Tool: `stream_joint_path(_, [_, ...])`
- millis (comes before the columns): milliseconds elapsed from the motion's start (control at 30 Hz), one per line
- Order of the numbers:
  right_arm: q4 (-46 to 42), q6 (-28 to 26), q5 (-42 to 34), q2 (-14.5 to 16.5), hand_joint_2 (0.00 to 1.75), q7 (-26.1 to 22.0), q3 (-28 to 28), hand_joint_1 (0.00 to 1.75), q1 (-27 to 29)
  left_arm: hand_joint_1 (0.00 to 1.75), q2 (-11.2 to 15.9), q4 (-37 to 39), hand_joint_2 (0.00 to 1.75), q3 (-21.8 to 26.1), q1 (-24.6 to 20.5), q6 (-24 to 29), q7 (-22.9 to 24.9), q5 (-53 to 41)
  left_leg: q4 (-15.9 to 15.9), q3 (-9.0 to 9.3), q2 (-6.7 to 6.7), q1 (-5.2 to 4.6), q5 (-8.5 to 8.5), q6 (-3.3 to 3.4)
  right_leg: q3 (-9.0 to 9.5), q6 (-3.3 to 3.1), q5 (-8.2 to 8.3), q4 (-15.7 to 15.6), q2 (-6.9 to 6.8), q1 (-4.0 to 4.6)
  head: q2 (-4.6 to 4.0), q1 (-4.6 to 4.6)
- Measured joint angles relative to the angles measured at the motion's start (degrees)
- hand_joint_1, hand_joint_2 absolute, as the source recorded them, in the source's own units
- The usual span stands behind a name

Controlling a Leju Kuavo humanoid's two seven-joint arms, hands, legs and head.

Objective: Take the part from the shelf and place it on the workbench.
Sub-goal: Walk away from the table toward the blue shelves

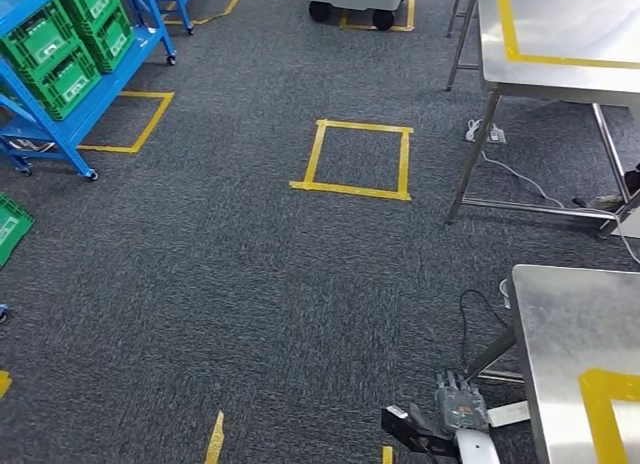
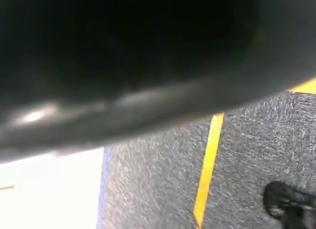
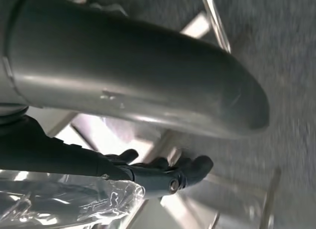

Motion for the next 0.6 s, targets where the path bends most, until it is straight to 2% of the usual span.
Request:
stream_joint_path(33, [1.5,0.0,-0.2,0.1,0.00,-0.2,-1.8,0.00,0.4,0.00,0.0,0.0,0.00,0.0,-0.1,0.0,-0.1,-0.1,4.0,-1.90,1.24,0.02,-1.95,-0.15,0.06,-0.26,-0.13,0.0,-1.02,0.16,0.00,-0.13])
stream_joint_path(67, [3.1,0.1,-0.4,0.1,0.00,-0.4,-3.6,0.00,0.9,0.00,-0.1,0.0,0.00,0.0,-0.1,0.0,-0.1,-0.2,7.7,-3.68,1.75,0.09,-3.44,-0.24,0.08,-0.42,-0.26,0.0,-2.05,0.31,0.00,-0.11])
stream_joint_path(100, [4.6,0.1,-0.5,0.2,0.00,-0.6,-5.4,0.00,1.3,0.00,-0.1,0.0,0.00,0.0,-0.1,0.0,-0.2,-0.4,10.0,-4.75,1.96,0.14,-4.01,-0.28,0.13,-0.52,-0.38,0.0,-2.98,0.42,0.00,-0.12])
stream_joint_path(133, [6.0,0.1,-0.7,0.3,0.00,-0.6,-7.4,0.00,1.6,0.00,-0.2,0.0,0.00,0.0,0.1,0.0,-0.3,-0.6,10.2,-4.73,2.07,0.17,-3.46,-0.23,0.23,-0.56,-0.51,0.0,-3.78,0.51,0.00,-0.11])
stream_joint_path(167, [7.3,0.1,-0.8,0.5,0.00,-0.7,-9.2,0.00,2.0,0.00,-0.2,0.0,0.00,0.0,0.3,0.1,-0.4,-0.8,8.1,-3.46,2.27,0.15,-1.90,-0.08,0.42,-0.55,-0.67,0.0,-4.50,0.59,0.00,-0.13])
stream_joint_path(200, [8.5,0.2,-0.9,0.7,0.00,-0.7,-11.1,0.00,2.3,0.00,-0.2,0.0,0.00,0.0,0.4,0.1,-0.6,-1.0,4.3,-1.30,2.90,0.04,0.15,0.23,0.70,-0.49,-0.87,0.0,-5.13,0.67,0.00,-0.13])
stream_joint_path(267, [10.6,0.8,-1.4,1.1,0.00,-0.5,-14.9,0.00,2.7,0.00,-0.2,0.0,0.00,-0.1,0.3,0.2,-1.0,-1.5,-2.8,2.80,5.18,-0.53,2.54,1.05,1.14,-0.14,-1.38,0.1,-6.27,0.98,0.00,-0.11])
stream_joint_path(300, [11.5,1.5,-1.9,1.2,0.00,-0.2,-16.9,0.00,3.0,0.00,-0.2,0.0,0.00,-0.1,0.2,0.2,-1.3,-1.7,-4.7,3.81,6.00,-0.81,2.74,1.40,1.30,0.10,-1.60,0.1,-6.83,1.12,0.00,-0.05])
stream_joint_path(333, [12.3,2.3,-2.7,1.4,0.00,0.2,-19.1,0.00,3.2,0.00,-0.2,0.0,0.00,-0.1,0.2,0.3,-1.5,-2.0,-5.3,4.07,6.22,-1.04,2.43,1.63,1.44,0.35,-1.77,0.0,-7.39,1.21,0.00,-0.02])
stream_joint_path(367, [12.9,3.2,-3.6,1.6,0.00,0.8,-21.4,0.00,3.4,0.00,-0.2,0.0,0.00,-0.2,0.2,0.5,-1.6,-2.3,-5.6,4.08,5.72,-1.05,2.42,1.84,1.65,0.60,-1.90,0.0,-7.95,1.24,0.00,0.00])
stream_joint_path(400, [13.3,4.3,-4.6,1.8,0.00,1.4,-23.6,0.00,3.5,0.00,-0.2,0.0,0.00,-0.2,0.4,0.6,-1.7,-2.5,-5.9,4.19,5.19,-0.93,2.53,2.05,1.80,0.90,-2.15,0.0,-7.96,1.17,0.00,0.04])
stream_joint_path(467, [13.7,7.0,-6.6,2.3,0.00,2.8,-28.0,0.00,3.7,0.00,-0.3,0.0,0.00,-0.3,0.6,0.8,-1.9,-3.0,-6.4,4.52,4.18,-0.52,2.83,2.59,0.83,1.45,-3.86,2.4,-5.65,0.98,-0.01,0.26])
stream_joint_path(533, [13.7,9.7,-8.2,2.8,0.00,3.8,-32.3,0.00,4.0,0.00,-0.4,0.0,0.00,-0.4,0.3,0.9,-1.9,-3.4,-6.6,4.60,3.05,-0.27,2.95,2.95,-2.57,1.85,-7.23,9.2,-2.59,0.68,-0.01,0.59])
stream_joint_path(567, [13.7,10.9,-8.8,3.1,0.00,4.0,-34.6,0.00,4.2,0.00,-0.4,0.0,0.00,-0.5,0.2,0.9,-2.0,-3.6,-6.6,4.58,2.35,-0.25,2.95,3.02,-4.65,2.01,-8.66,13.1,-1.94,0.54,0.00,0.67])
stream_joint_path(600, [13.7,11.7,-9.2,3.5,0.00,4.2,-36.7,0.00,4.4,0.00,-0.5,0.0,0.00,-0.5,0.2,0.9,-2.0,-3.8,-6.6,4.62,1.66,-0.25,2.94,3.03,-6.20,2.16,-9.19,15.8,-1.69,0.42,0.00,0.70])
